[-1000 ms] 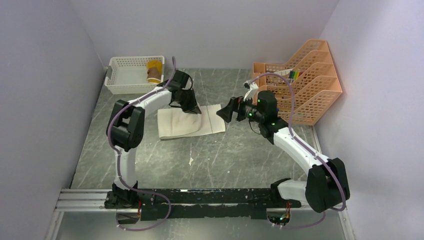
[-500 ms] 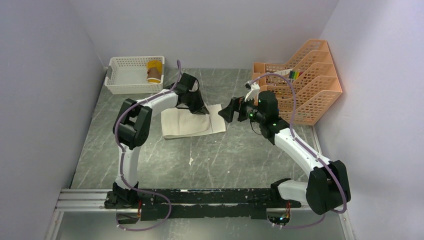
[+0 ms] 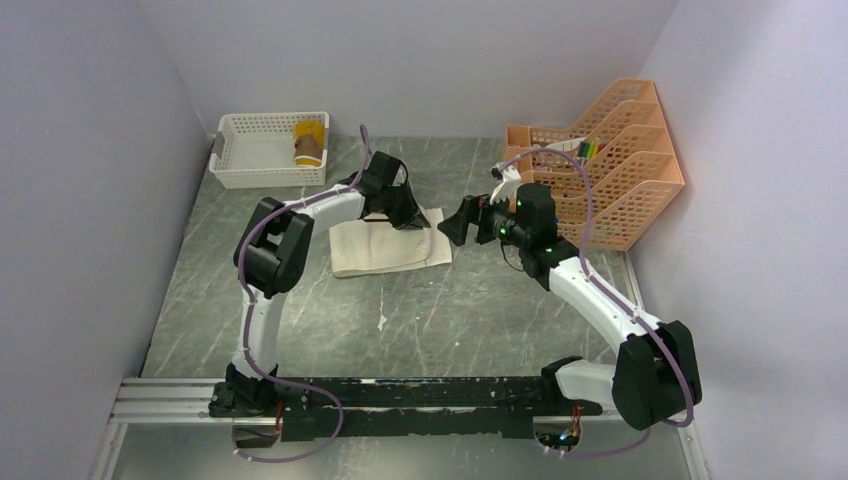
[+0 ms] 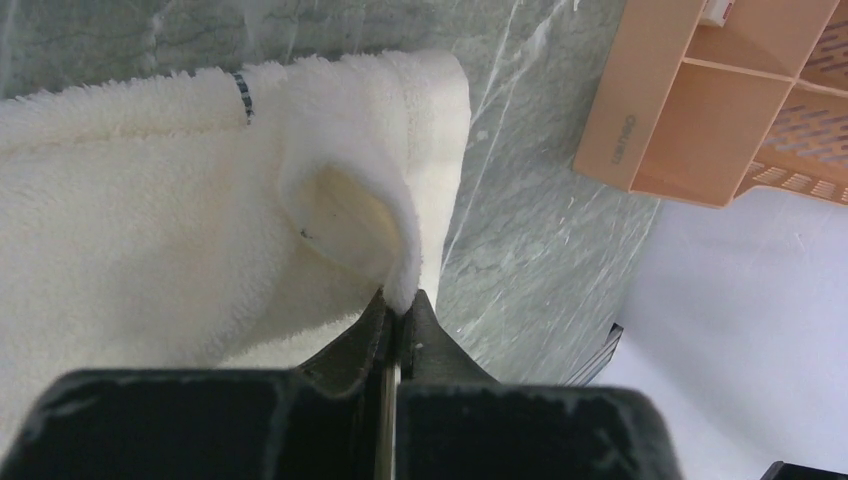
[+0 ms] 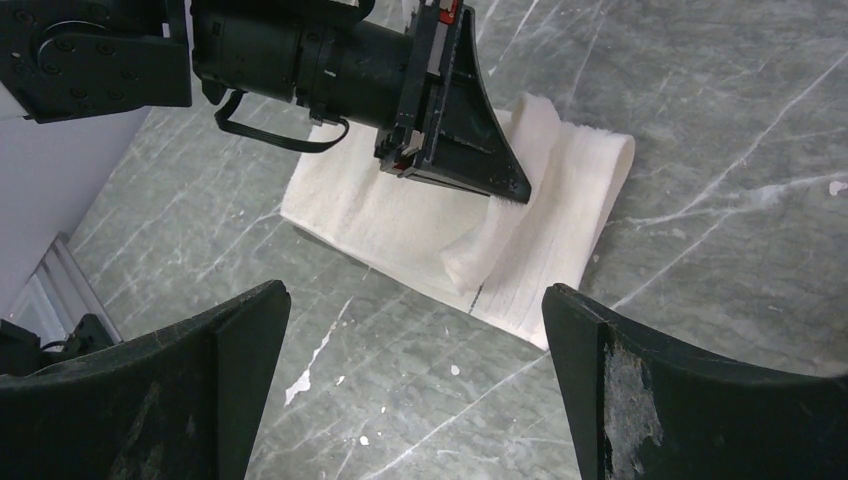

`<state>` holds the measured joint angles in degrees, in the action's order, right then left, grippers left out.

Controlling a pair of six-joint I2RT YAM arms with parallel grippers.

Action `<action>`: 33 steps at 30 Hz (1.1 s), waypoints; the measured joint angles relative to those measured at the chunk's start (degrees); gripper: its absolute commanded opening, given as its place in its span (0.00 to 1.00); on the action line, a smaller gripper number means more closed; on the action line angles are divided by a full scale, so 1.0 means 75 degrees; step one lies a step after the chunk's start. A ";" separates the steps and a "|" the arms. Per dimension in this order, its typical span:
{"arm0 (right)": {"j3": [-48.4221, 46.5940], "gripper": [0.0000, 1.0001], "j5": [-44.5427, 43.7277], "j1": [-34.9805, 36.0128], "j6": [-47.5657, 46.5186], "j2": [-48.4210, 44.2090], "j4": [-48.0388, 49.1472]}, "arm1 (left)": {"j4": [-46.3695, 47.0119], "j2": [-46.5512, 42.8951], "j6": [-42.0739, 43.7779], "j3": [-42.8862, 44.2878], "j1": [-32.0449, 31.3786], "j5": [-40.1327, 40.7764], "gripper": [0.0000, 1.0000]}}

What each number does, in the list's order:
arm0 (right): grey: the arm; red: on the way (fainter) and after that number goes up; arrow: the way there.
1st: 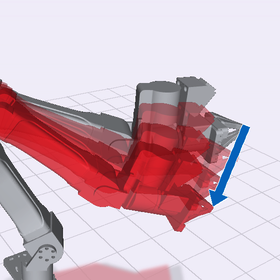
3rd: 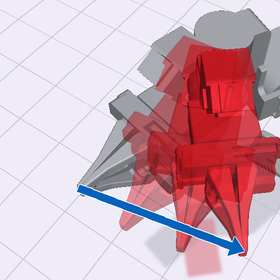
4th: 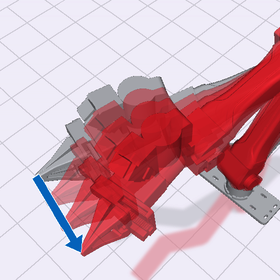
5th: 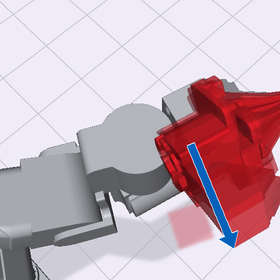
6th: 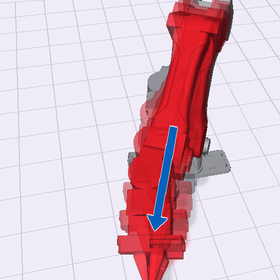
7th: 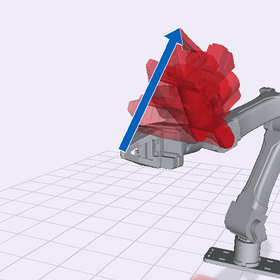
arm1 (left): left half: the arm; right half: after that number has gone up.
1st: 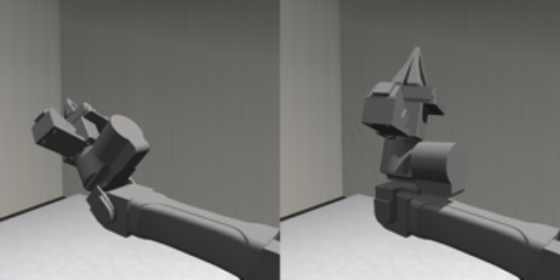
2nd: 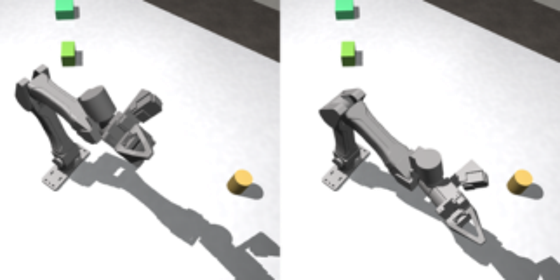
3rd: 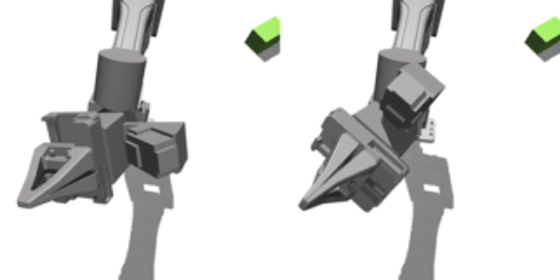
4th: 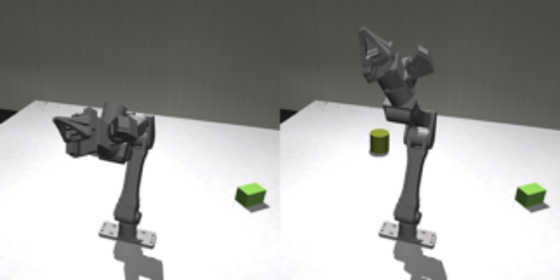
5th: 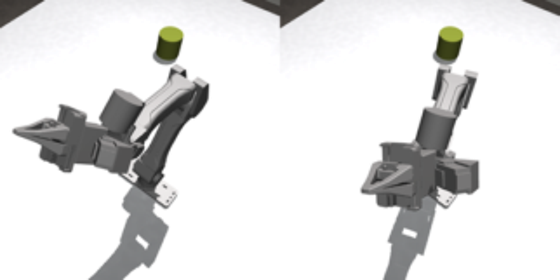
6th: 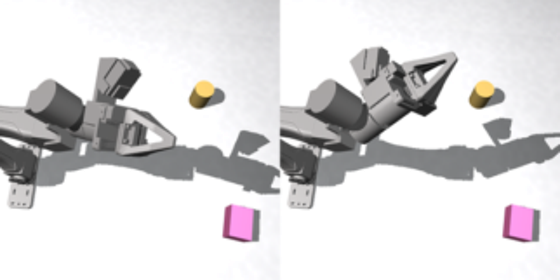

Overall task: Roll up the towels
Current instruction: Fold the towel at the center of the board.

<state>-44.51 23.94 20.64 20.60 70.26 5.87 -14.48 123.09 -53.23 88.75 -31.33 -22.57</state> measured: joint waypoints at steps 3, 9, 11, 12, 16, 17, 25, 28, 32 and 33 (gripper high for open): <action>0.0023 1.00 -0.0038 -0.0003 -0.0003 0.0000 -0.0006 | 0.0172 0.0035 -0.0137 -0.0058 0.0000 0.0000 0.07; 0.0052 1.00 -0.0134 -0.0006 -0.0012 -0.0003 -0.0006 | 0.0498 0.0134 -0.0358 -0.0061 -0.0003 -0.0029 0.35; 0.0082 1.00 -0.0204 -0.0009 -0.0009 -0.0003 -0.0006 | 0.0600 0.0157 -0.0393 -0.0061 -0.0017 -0.0061 0.76; 0.0096 1.00 -0.0248 -0.0009 -0.0009 -0.0006 -0.0003 | 0.0647 0.0166 -0.0399 -0.0061 -0.0035 -0.0087 0.97; 0.0195 1.00 -0.0376 -0.0055 0.0006 -0.0006 0.0012 | 0.0807 0.0178 -0.0338 -0.0070 -0.0140 -0.0300 0.99; 0.0219 1.00 -0.0385 -0.0076 0.0017 -0.0006 0.0012 | 0.0825 0.0178 -0.0294 -0.0064 -0.0163 -0.0358 0.99; 0.0321 1.00 -0.0592 -0.0125 0.0044 -0.0093 0.0061 | 0.0621 -0.0431 0.0236 -0.0399 0.0256 -0.0586 0.99; 0.0627 0.95 -0.0583 -0.0128 0.0044 -0.0143 0.0420 | 0.0306 -0.1588 0.0565 -0.1078 0.1055 -0.0539 0.99; 0.0831 0.82 -0.0606 0.0050 -0.0026 0.0399 0.0933 | 0.0172 -0.3273 0.0968 -0.2084 0.2229 -0.0207 0.99; 0.0784 0.79 -0.0597 0.0157 -0.0052 0.0635 0.1046 | 0.0187 -0.3585 0.1008 -0.2337 0.2413 -0.0099 0.99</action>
<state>-38.63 19.46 21.82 20.21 75.02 13.72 -13.08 96.20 -45.67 71.22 -13.23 -23.31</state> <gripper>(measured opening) 0.886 0.992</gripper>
